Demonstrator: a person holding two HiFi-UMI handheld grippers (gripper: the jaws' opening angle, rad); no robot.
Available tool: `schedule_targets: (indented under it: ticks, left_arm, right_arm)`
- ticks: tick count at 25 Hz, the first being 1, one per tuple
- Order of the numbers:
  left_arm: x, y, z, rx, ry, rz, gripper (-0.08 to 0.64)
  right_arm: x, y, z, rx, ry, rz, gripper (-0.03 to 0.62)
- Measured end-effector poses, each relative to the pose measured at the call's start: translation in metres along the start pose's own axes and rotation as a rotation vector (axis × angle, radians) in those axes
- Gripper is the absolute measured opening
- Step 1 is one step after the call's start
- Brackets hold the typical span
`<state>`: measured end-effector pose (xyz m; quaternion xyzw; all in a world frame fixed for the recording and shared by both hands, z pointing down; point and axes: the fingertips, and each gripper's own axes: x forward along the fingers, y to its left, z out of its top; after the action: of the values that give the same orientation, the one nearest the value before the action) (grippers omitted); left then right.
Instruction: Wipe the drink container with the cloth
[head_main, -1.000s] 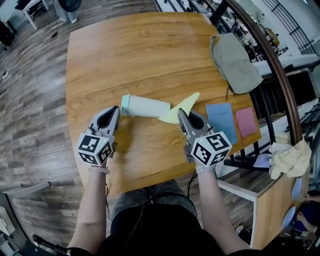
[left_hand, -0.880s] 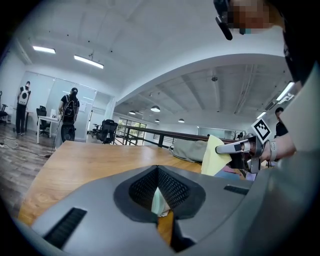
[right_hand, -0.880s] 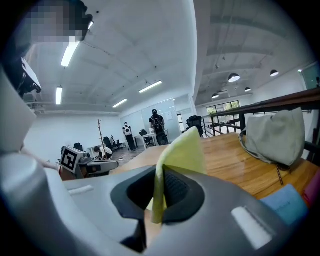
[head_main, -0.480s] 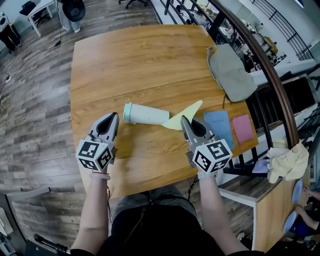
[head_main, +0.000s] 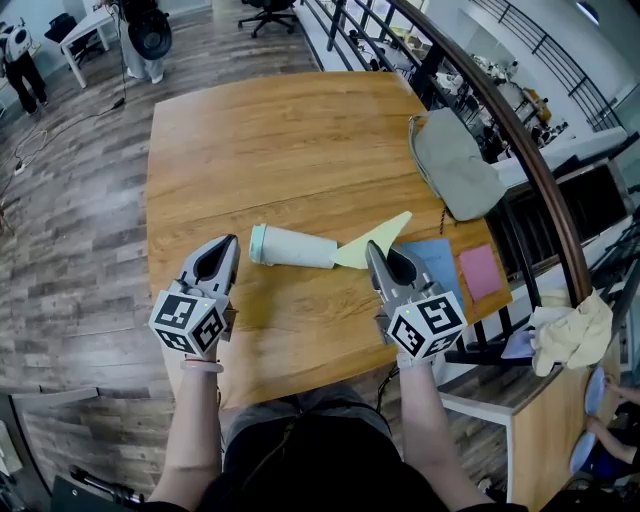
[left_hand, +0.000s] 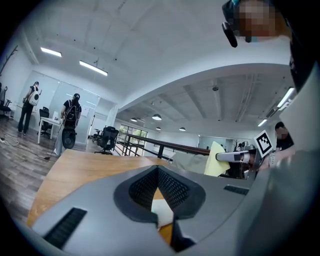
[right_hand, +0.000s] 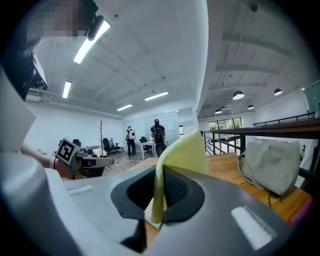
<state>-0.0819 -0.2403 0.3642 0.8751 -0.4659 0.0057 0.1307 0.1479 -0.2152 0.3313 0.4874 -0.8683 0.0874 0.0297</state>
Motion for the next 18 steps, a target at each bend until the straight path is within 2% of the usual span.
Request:
schedule_targets:
  ticks: [6, 10, 18]
  left_arm:
    - [-0.003, -0.006, 0.015, 0.010, -0.026, 0.001, -0.003]
    - [-0.003, -0.008, 0.030, 0.041, -0.047, -0.008, -0.003]
    - [-0.004, -0.015, 0.054, 0.041, -0.086, -0.021, -0.003]
  right_arm:
    - [-0.002, -0.003, 0.014, -0.045, -0.018, -0.020, 0.015]
    - [-0.002, -0.003, 0.027, -0.046, -0.044, -0.022, 0.015]
    - [-0.002, -0.003, 0.050, -0.056, -0.092, -0.028, 0.015]
